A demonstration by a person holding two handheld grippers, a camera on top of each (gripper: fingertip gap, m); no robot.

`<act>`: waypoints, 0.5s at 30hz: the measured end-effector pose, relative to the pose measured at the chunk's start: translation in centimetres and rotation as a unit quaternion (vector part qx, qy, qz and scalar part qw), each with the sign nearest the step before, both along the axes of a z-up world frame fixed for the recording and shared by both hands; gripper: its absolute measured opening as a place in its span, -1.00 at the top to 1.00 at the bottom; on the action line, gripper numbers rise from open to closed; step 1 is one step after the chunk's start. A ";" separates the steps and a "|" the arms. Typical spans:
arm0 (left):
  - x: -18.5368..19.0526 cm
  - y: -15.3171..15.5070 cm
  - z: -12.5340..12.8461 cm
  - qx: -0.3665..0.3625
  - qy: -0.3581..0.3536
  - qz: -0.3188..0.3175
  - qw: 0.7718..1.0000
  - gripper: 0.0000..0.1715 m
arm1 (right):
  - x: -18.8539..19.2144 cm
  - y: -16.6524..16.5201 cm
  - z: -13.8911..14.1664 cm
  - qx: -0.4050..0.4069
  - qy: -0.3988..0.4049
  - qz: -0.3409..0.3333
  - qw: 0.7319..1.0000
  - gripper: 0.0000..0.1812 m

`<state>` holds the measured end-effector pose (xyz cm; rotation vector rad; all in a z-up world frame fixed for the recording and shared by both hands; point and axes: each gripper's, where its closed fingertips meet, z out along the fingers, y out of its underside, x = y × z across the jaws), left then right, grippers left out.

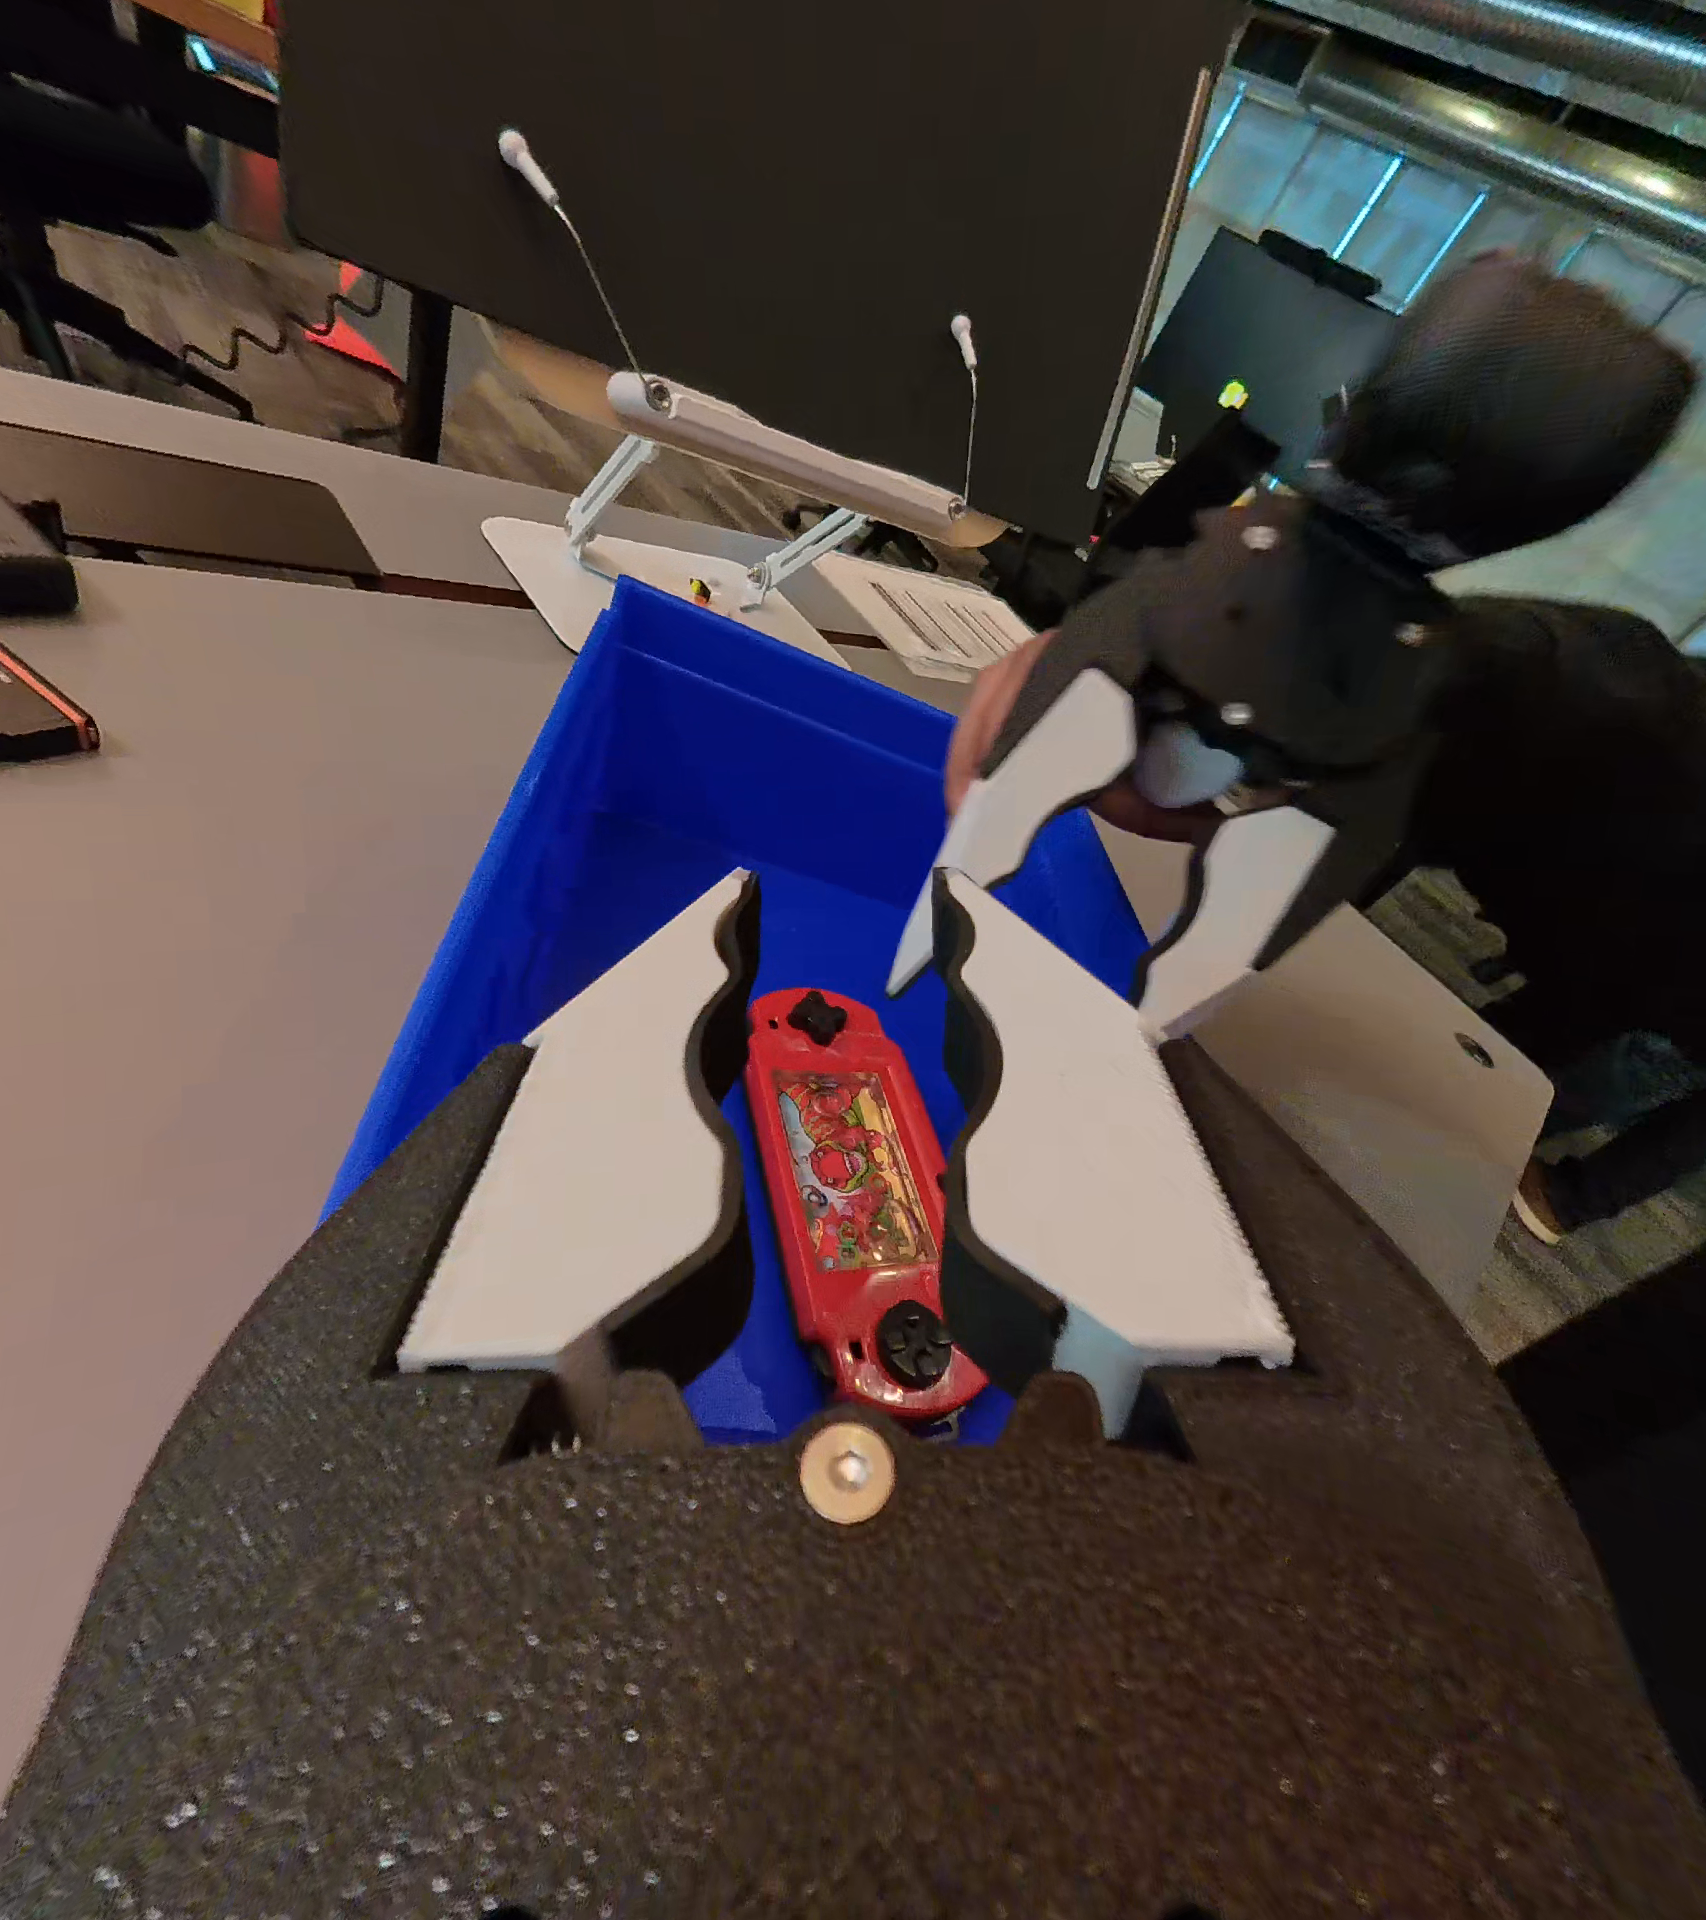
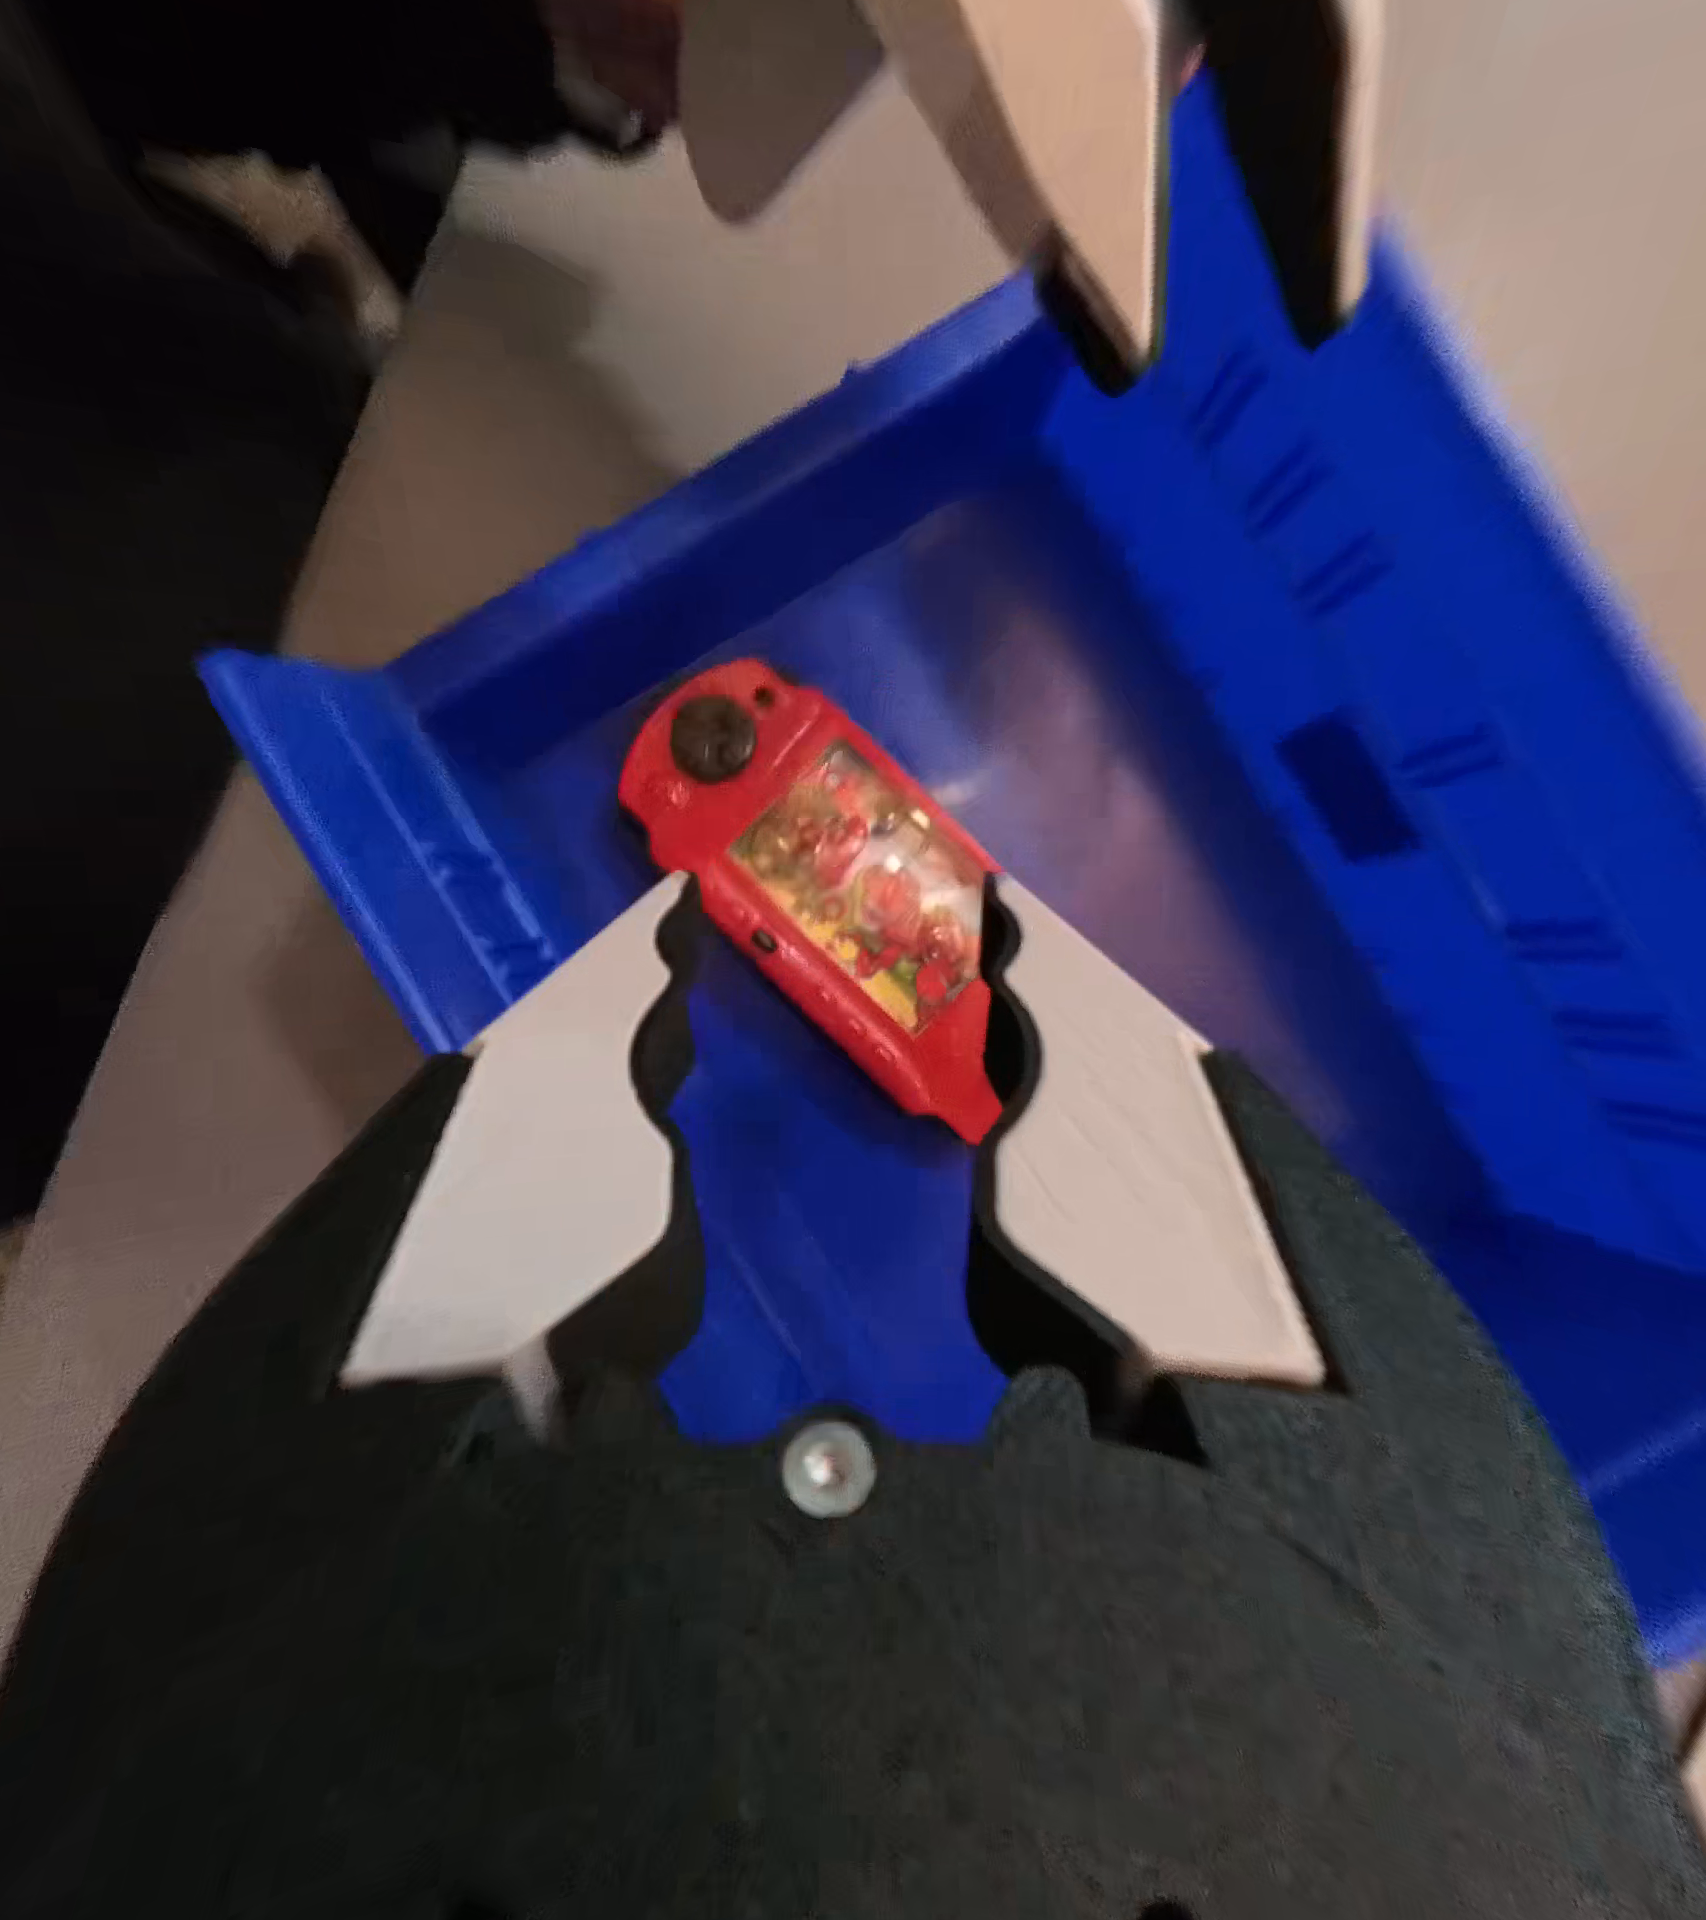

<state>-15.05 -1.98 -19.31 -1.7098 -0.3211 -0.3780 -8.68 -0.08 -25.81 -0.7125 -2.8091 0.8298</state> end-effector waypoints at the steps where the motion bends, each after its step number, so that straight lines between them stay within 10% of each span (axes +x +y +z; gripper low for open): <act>1: 0.0 -0.1 -0.1 0.002 -0.002 0.000 1.000 0.62 | 0.1 0.2 -0.9 0.015 -0.031 0.030 0.999 0.38; 9: -0.5 -1.2 -1.1 0.002 0.004 -0.009 1.000 0.62 | 0.2 -1.1 -6.7 0.142 -0.017 0.226 0.964 0.19; 15: -0.4 -0.6 -0.3 0.036 0.017 -0.031 0.999 0.62 | -0.1 -1.3 -8.5 0.151 -0.010 0.249 0.957 0.12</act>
